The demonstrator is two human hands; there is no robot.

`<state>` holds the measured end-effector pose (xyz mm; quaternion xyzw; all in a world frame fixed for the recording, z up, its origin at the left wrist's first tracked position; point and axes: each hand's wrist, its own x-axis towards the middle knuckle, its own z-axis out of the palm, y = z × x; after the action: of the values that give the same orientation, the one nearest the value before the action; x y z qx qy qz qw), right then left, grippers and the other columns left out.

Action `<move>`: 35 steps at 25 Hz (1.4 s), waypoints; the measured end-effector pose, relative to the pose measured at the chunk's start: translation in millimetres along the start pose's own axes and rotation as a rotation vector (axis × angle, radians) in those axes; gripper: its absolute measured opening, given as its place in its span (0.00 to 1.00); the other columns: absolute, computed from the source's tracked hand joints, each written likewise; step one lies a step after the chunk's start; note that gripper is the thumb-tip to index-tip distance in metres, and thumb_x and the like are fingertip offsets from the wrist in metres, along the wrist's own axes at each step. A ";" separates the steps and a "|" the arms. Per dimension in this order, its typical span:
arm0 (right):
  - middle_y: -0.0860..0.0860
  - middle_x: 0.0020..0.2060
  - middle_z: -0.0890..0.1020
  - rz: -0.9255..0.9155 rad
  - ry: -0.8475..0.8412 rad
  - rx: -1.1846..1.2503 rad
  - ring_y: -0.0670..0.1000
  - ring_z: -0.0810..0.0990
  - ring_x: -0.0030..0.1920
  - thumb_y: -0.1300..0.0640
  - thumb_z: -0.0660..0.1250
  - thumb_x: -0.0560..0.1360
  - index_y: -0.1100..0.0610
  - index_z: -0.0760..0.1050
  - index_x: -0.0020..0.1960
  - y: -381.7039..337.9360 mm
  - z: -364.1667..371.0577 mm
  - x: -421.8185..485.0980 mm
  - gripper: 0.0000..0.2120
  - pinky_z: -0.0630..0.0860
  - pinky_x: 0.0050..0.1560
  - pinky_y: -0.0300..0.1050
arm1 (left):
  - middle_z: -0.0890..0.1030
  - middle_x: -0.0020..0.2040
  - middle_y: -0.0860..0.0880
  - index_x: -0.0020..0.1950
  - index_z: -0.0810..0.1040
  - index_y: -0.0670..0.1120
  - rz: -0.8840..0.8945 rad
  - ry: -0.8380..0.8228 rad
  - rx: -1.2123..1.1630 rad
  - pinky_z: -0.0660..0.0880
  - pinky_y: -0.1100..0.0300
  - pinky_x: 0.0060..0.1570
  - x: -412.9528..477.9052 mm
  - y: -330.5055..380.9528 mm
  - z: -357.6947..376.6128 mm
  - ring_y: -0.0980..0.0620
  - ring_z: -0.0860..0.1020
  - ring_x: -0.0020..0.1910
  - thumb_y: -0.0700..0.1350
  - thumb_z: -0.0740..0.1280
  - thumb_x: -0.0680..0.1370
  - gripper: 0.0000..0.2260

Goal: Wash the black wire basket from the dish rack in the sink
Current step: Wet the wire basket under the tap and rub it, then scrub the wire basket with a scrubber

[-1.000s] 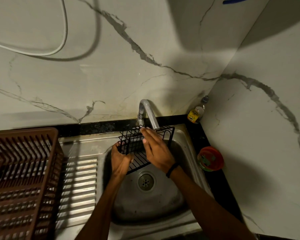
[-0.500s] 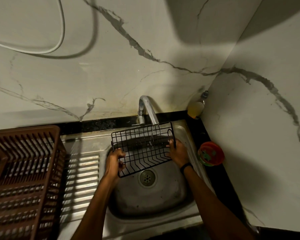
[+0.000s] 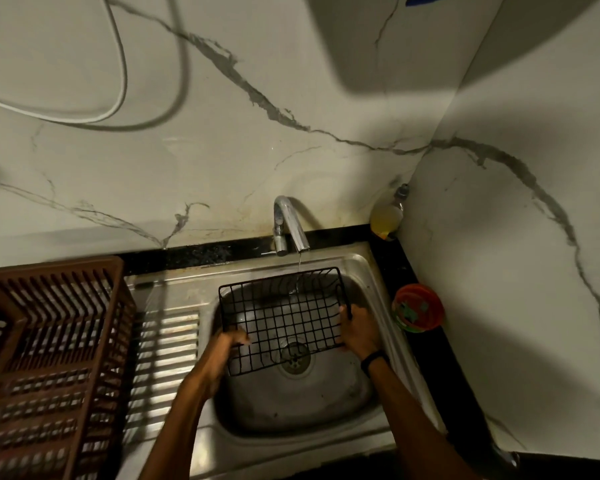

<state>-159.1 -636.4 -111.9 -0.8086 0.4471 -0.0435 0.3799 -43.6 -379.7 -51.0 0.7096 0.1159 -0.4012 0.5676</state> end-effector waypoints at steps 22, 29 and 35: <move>0.63 0.58 0.78 0.826 0.401 1.220 0.62 0.83 0.47 0.48 0.70 0.74 0.62 0.66 0.67 76.8 -62.3 24.1 0.29 0.81 0.30 0.50 | 0.85 0.49 0.36 0.47 0.80 0.39 -0.024 0.235 -0.103 0.76 0.40 0.59 -1.8 -69.7 26.4 0.37 0.83 0.47 0.38 0.62 0.76 0.08; 0.62 0.58 0.78 0.774 0.474 1.239 0.62 0.83 0.46 0.62 0.64 0.76 0.58 0.67 0.71 64.0 -76.7 21.4 0.24 0.81 0.29 0.50 | 0.85 0.48 0.38 0.47 0.80 0.38 -0.026 0.244 -0.081 0.76 0.39 0.60 -3.0 -70.7 28.8 0.36 0.83 0.51 0.38 0.62 0.77 0.08; 0.59 0.61 0.78 0.710 0.488 1.277 0.62 0.82 0.51 0.63 0.67 0.77 0.55 0.66 0.73 42.7 -82.1 4.8 0.26 0.81 0.28 0.46 | 0.84 0.51 0.33 0.46 0.81 0.38 -0.009 0.244 -0.082 0.77 0.39 0.57 -1.2 -71.0 26.8 0.33 0.82 0.52 0.38 0.62 0.75 0.08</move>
<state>-219.4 -700.6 -82.9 -0.2081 0.6388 -0.3457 0.6550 -100.2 -380.1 -101.7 0.7287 0.2036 -0.3096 0.5760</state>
